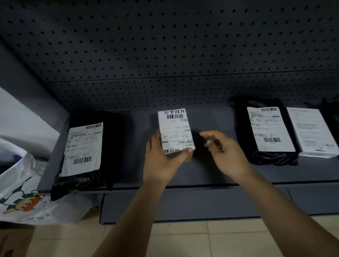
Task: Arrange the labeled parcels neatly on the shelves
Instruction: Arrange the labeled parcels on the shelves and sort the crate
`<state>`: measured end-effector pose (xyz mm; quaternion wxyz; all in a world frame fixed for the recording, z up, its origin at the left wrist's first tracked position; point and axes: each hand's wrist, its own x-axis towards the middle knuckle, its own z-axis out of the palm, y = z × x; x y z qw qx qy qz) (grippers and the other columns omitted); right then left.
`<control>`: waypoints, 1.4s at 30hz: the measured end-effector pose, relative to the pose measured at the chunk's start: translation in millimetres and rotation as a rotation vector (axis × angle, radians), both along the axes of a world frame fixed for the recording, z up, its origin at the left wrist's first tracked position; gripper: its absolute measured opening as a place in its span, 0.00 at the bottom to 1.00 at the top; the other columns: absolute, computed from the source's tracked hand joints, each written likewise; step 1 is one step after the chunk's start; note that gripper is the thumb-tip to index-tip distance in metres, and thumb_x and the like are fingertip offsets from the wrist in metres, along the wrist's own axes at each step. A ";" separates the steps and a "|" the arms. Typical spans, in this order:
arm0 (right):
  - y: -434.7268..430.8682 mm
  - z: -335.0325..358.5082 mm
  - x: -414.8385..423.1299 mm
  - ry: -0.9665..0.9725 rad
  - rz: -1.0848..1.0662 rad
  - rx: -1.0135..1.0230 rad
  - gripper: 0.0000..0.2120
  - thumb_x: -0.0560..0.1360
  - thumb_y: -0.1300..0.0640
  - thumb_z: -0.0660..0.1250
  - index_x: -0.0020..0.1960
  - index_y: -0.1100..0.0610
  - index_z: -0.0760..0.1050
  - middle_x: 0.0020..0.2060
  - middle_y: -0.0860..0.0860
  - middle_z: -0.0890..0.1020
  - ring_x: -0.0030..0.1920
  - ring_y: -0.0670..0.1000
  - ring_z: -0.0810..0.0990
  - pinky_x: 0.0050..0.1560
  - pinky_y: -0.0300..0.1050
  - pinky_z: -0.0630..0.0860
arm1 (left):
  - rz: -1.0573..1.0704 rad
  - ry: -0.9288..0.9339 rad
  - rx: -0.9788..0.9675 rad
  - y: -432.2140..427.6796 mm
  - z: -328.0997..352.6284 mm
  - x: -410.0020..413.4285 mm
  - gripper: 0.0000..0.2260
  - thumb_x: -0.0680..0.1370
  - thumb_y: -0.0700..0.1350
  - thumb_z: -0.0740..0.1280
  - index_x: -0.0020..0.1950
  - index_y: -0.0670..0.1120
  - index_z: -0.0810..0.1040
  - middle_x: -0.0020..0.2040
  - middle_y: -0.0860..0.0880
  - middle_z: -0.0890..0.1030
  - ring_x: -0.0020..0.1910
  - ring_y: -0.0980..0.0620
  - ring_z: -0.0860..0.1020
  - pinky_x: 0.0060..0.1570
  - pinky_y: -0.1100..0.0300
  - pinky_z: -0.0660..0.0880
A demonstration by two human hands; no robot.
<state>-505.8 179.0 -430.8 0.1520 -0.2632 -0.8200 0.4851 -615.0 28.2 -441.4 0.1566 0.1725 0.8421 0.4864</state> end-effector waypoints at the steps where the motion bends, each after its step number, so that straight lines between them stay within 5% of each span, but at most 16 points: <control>1: 2.4 1.0 -2.1 -0.010 0.010 0.012 0.15 0.80 0.66 0.61 0.61 0.51 0.77 0.58 0.51 0.80 0.53 0.46 0.79 0.52 0.24 0.69 | -0.021 0.007 -0.009 -1.3 0.9 -3.9 0.39 0.64 0.57 0.78 0.71 0.54 0.66 0.65 0.58 0.72 0.66 0.61 0.64 0.61 0.62 0.66; 5: 5.0 3.7 -14.3 -0.119 0.198 0.098 0.24 0.80 0.69 0.58 0.72 0.53 0.69 0.72 0.49 0.67 0.72 0.46 0.65 0.64 0.22 0.57 | -0.085 -0.003 -0.045 -1.7 5.5 -13.6 0.37 0.65 0.54 0.78 0.71 0.52 0.67 0.63 0.56 0.72 0.65 0.61 0.66 0.62 0.62 0.66; 8: 1.2 6.9 -18.2 -0.164 0.307 0.094 0.28 0.79 0.72 0.55 0.75 0.52 0.65 0.75 0.47 0.62 0.76 0.44 0.57 0.66 0.21 0.51 | -0.088 -0.047 -0.061 3.2 9.8 -8.0 0.43 0.61 0.58 0.79 0.71 0.52 0.64 0.64 0.56 0.68 0.63 0.62 0.64 0.60 0.62 0.66; 12: -0.1 9.3 -13.1 -0.087 0.289 0.103 0.27 0.77 0.75 0.55 0.69 0.56 0.73 0.73 0.49 0.68 0.73 0.45 0.65 0.69 0.27 0.58 | -0.061 -0.029 -0.110 10.1 11.4 -6.8 0.44 0.60 0.57 0.80 0.70 0.52 0.63 0.63 0.55 0.67 0.64 0.58 0.66 0.57 0.59 0.68; 17: 20.2 16.5 -8.4 -0.048 0.120 0.252 0.22 0.73 0.68 0.68 0.64 0.53 0.77 0.62 0.50 0.73 0.65 0.50 0.73 0.68 0.33 0.63 | -0.330 -0.054 -0.241 6.2 28.8 -29.6 0.38 0.60 0.48 0.76 0.69 0.53 0.66 0.61 0.54 0.70 0.62 0.55 0.70 0.53 0.60 0.70; 22: 34.2 25.5 -3.8 -0.284 0.281 0.154 0.40 0.70 0.60 0.74 0.77 0.46 0.61 0.77 0.47 0.56 0.77 0.47 0.53 0.74 0.42 0.52 | -0.627 -0.029 -0.416 -4.8 38.9 -49.8 0.46 0.68 0.42 0.75 0.80 0.53 0.52 0.76 0.55 0.54 0.76 0.55 0.52 0.74 0.55 0.56; 25: 34.9 25.1 -2.6 -0.328 0.382 0.057 0.45 0.69 0.63 0.75 0.79 0.49 0.56 0.76 0.42 0.55 0.76 0.42 0.52 0.71 0.33 0.51 | -0.659 0.021 -0.422 -5.1 37.3 -52.6 0.43 0.71 0.40 0.72 0.80 0.53 0.51 0.78 0.56 0.49 0.77 0.55 0.48 0.75 0.55 0.52; 30: 26.2 18.3 2.3 -0.244 0.252 0.121 0.47 0.64 0.55 0.80 0.77 0.54 0.60 0.64 0.43 0.63 0.70 0.43 0.63 0.69 0.30 0.55 | -0.266 0.221 -0.235 -10.1 29.6 -21.5 0.38 0.74 0.41 0.70 0.79 0.48 0.54 0.77 0.48 0.58 0.75 0.50 0.56 0.67 0.65 0.53; 34: 11.9 14.7 14.4 -0.227 0.243 0.120 0.49 0.63 0.49 0.81 0.77 0.48 0.60 0.60 0.42 0.65 0.63 0.42 0.66 0.68 0.34 0.61 | 0.014 0.072 -0.003 -22.0 14.4 22.1 0.33 0.72 0.47 0.73 0.74 0.51 0.64 0.68 0.53 0.69 0.69 0.53 0.67 0.66 0.62 0.64; 38: -0.5 5.2 21.9 -0.128 0.190 -0.063 0.34 0.72 0.55 0.75 0.72 0.42 0.65 0.61 0.43 0.72 0.59 0.40 0.73 0.59 0.27 0.69 | -0.058 -0.205 0.209 -22.1 3.8 46.0 0.21 0.74 0.55 0.68 0.63 0.72 0.67 0.64 0.62 0.75 0.67 0.61 0.71 0.68 0.50 0.70; 42: -13.4 -3.1 21.9 -0.095 0.020 -0.206 0.22 0.79 0.57 0.66 0.72 0.49 0.68 0.63 0.48 0.75 0.53 0.36 0.76 0.53 0.24 0.69 | -0.098 -0.329 0.294 -16.8 0.5 40.2 0.21 0.79 0.48 0.65 0.72 0.58 0.69 0.64 0.59 0.77 0.64 0.61 0.74 0.67 0.48 0.70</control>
